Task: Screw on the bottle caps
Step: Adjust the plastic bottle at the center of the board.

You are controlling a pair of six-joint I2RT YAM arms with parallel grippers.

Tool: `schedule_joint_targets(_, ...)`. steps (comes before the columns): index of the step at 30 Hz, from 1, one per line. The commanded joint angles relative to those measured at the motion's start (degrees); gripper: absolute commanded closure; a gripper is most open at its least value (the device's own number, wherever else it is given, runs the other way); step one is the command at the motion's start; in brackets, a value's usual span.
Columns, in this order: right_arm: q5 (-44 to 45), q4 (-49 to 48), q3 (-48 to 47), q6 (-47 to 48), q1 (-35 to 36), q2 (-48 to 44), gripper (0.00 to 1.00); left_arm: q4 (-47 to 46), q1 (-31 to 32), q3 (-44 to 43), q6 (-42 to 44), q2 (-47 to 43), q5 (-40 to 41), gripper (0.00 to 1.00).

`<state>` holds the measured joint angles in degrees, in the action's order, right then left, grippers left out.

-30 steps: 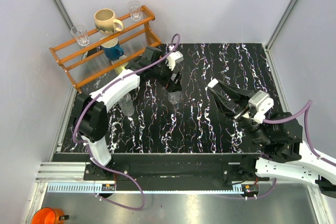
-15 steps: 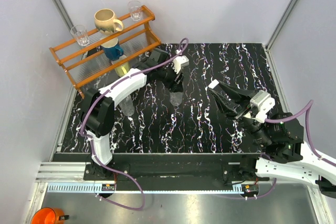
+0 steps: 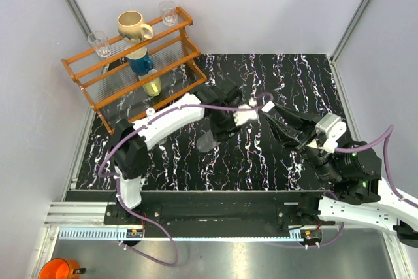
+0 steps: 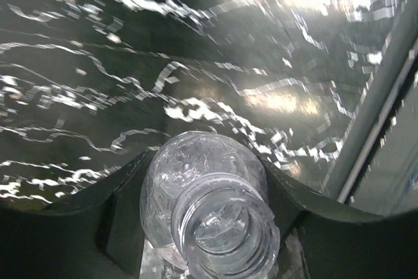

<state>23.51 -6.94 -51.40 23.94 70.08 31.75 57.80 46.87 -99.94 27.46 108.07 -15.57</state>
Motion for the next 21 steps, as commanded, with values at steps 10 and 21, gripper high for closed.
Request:
schedule_joint_targets(10, 1.28, 0.96, -3.09, -0.74, 0.32, -0.46, 0.72, 4.53, 8.59, 4.58, 2.43, 9.16, 0.90, 0.26)
schedule_joint_targets(21, 1.45, 1.84, -3.89, -0.56, 0.32, 0.07, 0.71, -1.99, 7.10, 7.38, 1.71, 7.86, 0.37, 0.09)
